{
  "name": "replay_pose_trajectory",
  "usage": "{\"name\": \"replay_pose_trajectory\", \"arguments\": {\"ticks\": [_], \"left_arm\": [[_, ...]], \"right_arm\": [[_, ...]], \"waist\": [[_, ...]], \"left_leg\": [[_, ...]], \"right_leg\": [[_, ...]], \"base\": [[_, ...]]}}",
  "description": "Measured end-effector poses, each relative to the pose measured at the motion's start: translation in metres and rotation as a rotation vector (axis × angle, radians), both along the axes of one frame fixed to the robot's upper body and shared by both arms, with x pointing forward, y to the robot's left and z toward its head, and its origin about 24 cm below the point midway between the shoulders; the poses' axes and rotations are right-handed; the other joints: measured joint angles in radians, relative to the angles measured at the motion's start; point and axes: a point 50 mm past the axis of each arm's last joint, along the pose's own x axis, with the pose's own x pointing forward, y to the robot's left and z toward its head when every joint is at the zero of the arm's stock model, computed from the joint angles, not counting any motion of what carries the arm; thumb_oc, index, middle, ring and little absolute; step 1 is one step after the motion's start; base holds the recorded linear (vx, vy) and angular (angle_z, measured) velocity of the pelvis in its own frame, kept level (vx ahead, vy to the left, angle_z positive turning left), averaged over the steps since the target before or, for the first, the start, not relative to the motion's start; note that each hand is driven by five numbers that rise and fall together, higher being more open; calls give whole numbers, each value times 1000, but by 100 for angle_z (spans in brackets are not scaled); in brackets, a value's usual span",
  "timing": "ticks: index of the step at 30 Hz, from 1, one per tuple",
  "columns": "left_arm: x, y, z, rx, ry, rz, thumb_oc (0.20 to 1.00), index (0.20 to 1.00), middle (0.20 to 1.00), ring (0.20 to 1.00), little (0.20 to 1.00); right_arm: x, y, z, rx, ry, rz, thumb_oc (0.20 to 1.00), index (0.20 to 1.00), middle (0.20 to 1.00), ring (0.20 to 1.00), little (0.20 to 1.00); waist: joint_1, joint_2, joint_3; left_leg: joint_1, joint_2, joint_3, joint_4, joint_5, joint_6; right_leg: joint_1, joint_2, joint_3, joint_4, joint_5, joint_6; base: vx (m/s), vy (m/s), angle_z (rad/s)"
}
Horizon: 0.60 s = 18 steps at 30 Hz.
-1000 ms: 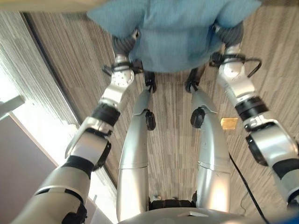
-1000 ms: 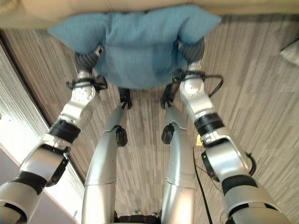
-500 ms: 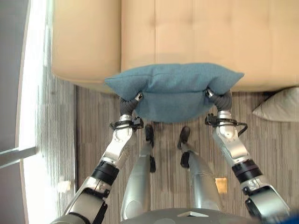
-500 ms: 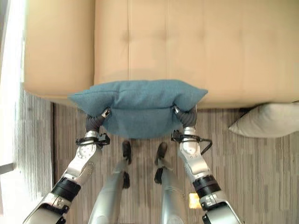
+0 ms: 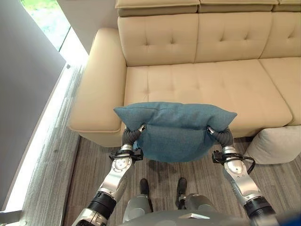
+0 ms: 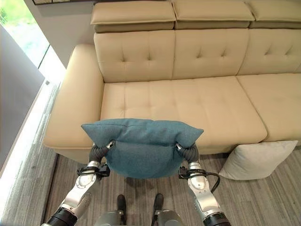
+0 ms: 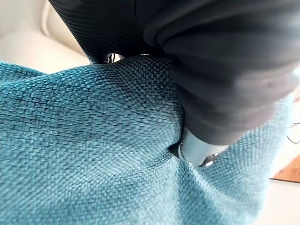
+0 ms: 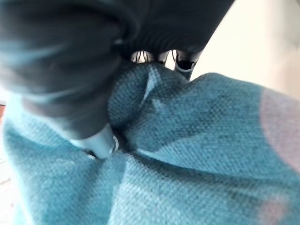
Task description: Pick up all the scattered cushions and arrange them neatly on the sofa.
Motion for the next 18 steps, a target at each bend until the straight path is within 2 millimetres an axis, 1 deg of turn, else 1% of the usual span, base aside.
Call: {"name": "replay_pose_trajectory", "arguments": {"ticks": [1,2,3,4,5,6,7,8,9,10,11,12,13,14,15,16,17,18], "left_arm": [[0,-1,0,2,1,-6,200,200,200,200,200],[0,-1,0,4,5,-10,200,200,200,200,200],[1,-2,0,6,9,-14,200,200,200,200,200],[2,-2,0,15,15,-18,200,200,200,200,200],[1,1,-1,28,24,-15,200,200,200,200,200],[-1,2,-3,31,31,-14,200,200,200,200,200],[-1,1,-2,30,28,-21,200,200,200,200,200],[-2,1,-2,34,25,-26,200,200,200,200,200],[-3,2,-1,40,19,-29,200,200,200,200,200],[-3,2,0,54,14,-33,200,200,200,200,200],[-3,3,1,58,9,-44,200,200,200,200,200],[-2,3,2,59,1,-49,200,200,200,200,200],[-2,6,5,78,-11,-55,200,200,200,200,200],[-1,10,7,89,-19,-52,200,200,200,200,200],[-1,11,8,91,-20,-46,200,200,200,200,200],[-2,15,7,77,-16,-16,200,200,200,200,200],[-1,17,9,78,-25,-11,200,200,200,200,200],[1,18,10,77,-31,-6,200,200,200,200,200]], "right_arm": [[0,-1,1,-3,-5,-2,200,200,200,200,200],[0,-2,2,-6,-2,-5,200,200,200,200,200],[1,-3,2,-7,-3,-10,200,200,200,200,200],[2,-3,2,-8,5,-13,200,200,200,200,200],[3,-1,5,-6,-2,-7,200,200,200,200,200],[3,-1,11,-31,-29,11,200,200,200,200,200],[4,-4,16,-52,-46,19,200,200,200,200,200],[6,-4,20,-69,-60,25,200,200,200,200,200],[5,-3,22,-65,-69,27,200,200,200,200,200],[6,-3,24,-62,-77,26,200,200,200,200,200],[7,-4,25,-55,-85,20,200,200,200,200,200],[8,-4,28,-52,-97,19,200,200,200,200,200],[8,-4,28,-55,-97,27,200,200,200,200,200],[8,-1,30,-62,-105,37,200,200,200,200,200],[9,4,29,-44,-108,40,200,200,200,200,200],[9,9,28,-36,-106,53,200,200,200,200,200],[8,10,27,-42,-101,64,200,200,200,200,200],[8,11,27,-43,-97,70,200,200,200,200,200]], "waist": [[4,-7,-3],[-2,-18,-9],[0,-21,-10],[6,-21,-10],[27,-18,-14],[40,1,-27],[24,23,-41],[29,25,-46],[15,15,-53],[17,14,-55],[19,20,-56],[25,44,-51],[16,40,-55],[26,37,-55],[44,38,-50],[63,66,-36],[60,68,-33],[58,61,-29]], "left_leg": [[-28,-4,-5,11,-26,0],[-28,-26,10,-108,-28,2],[-32,-33,35,-189,-22,-2],[-30,-31,41,-214,-18,-7],[-8,-25,32,-232,-18,-2],[54,-46,30,-237,-23,9],[96,-59,27,-261,-14,38],[137,-70,40,-317,17,85],[156,-96,57,-327,18,136],[172,-111,68,-341,7,151],[198,-127,83,-364,-10,171],[216,-130,92,-366,-9,184],[234,-155,96,-356,-28,205],[244,-173,102,-350,-42,221],[254,-183,116,-342,-64,232],[273,-184,138,-343,-75,229],[275,-185,134,-346,-82,219],[280,-185,122,-345,-88,210]], "right_leg": [[7,1,6,-17,-5,5],[21,1,13,-61,-9,13],[22,7,19,-63,-7,10],[24,20,36,-62,6,24],[24,33,76,-48,12,26],[42,32,98,-50,10,21],[42,35,107,-36,9,22],[32,30,139,-11,0,35],[37,4,146,-2,-7,58],[28,-12,155,32,-18,69],[-8,-34,159,123,-44,87],[-89,-58,155,318,-75,117],[-182,-112,156,535,-106,166],[-224,-144,158,609,-86,184],[-269,-172,153,681,-57,209],[-309,-203,116,698,-98,190],[-296,-194,117,532,-102,191],[-288,-178,127,403,-91,187]], "base": [[322,72,-6],[316,139,-8],[346,174,-3],[312,167,-48],[406,274,-110],[310,222,-119],[346,303,-110],[172,176,-56],[265,297,-52],[180,232,-33],[165,236,-30],[107,185,-7],[141,173,7],[150,105,-3],[222,-18,-47],[264,-151,-44],[279,-190,-23],[233,-189,14]]}}
